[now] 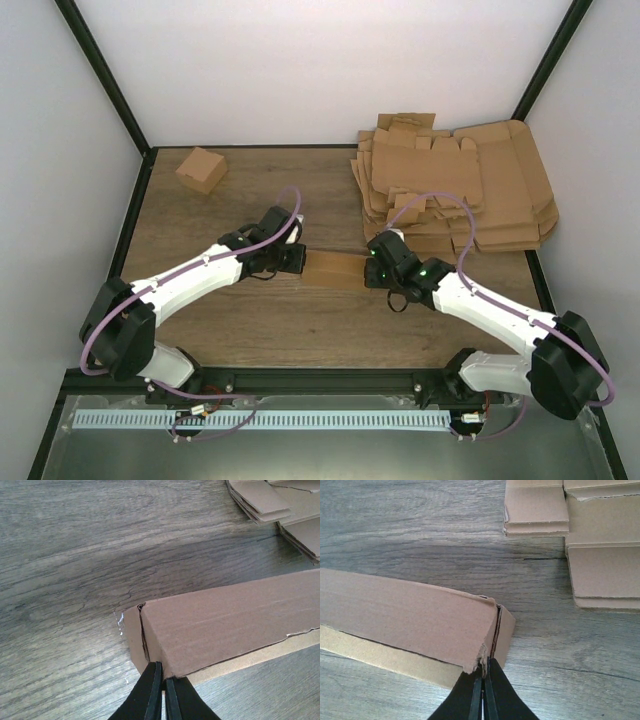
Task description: Fold the paper box
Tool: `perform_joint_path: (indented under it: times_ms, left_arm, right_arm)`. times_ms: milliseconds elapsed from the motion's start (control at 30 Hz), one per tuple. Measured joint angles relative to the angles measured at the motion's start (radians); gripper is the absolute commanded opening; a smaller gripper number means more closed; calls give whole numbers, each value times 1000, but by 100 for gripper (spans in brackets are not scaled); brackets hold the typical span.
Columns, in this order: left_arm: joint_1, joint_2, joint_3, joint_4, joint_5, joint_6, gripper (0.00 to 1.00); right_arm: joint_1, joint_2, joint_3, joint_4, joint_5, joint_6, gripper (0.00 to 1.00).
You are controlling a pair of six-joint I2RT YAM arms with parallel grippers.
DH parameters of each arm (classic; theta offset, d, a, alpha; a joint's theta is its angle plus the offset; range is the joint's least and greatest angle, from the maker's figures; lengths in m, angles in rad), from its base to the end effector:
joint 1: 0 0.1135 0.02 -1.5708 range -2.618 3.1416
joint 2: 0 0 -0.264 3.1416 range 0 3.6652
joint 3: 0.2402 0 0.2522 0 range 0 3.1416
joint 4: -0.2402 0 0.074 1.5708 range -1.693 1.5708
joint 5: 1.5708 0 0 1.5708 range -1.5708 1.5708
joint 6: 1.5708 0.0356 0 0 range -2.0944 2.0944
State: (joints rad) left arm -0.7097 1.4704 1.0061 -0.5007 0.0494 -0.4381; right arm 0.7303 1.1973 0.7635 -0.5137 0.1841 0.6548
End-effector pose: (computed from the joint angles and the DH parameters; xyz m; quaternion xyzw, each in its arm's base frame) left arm 0.2278 -0.1980 0.2301 0.1365 0.9444 -0.1817 0.2376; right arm 0.1793 0.1518 0.2223 -0.0076 0.9482 0.1276 0.2909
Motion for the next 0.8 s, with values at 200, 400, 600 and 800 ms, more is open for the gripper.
perform_joint_path:
  times_ms: [200,400,600,800]
  left_arm:
    - [-6,0,0,-1,-8,-5,4]
    - [-11,0,0,-2,-19,-6,7]
    - [-17,-1,4,-34,-27,-9,35]
    - [-18,-24,55,-89,-43,-5,48]
  right_arm:
    - [18,-13,-24,28,23,20,2]
    - [26,-44,-30,-8,-2,14,25]
    - [33,-88,-30,-55,-42,-14,32]
    - [33,-101,5,-114,-57,-31,39]
